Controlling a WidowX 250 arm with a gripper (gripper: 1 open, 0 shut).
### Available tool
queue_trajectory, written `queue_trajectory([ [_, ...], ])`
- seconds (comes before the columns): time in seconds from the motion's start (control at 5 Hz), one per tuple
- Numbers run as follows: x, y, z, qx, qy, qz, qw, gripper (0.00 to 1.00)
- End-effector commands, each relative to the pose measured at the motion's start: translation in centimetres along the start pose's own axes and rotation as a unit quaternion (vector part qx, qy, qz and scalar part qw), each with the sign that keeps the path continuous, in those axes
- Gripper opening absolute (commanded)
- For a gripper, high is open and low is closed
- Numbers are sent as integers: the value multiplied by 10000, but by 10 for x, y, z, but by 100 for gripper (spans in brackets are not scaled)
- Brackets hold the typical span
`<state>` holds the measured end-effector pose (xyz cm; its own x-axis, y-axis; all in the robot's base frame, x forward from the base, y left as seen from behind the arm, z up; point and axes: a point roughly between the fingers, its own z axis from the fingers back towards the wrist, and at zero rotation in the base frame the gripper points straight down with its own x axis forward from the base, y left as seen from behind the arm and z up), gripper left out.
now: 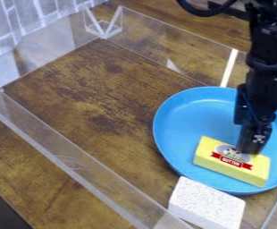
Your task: Put the yellow block in the blue tray
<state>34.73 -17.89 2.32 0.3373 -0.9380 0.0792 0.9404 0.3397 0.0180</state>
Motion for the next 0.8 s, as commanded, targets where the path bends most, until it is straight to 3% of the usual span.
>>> queue_trajectory([
  [0.0, -18, 0, -46, -251, 265, 102, 9993, 100],
  [0.6, -24, 5, -55, -383, 312, 95, 9987, 100],
])
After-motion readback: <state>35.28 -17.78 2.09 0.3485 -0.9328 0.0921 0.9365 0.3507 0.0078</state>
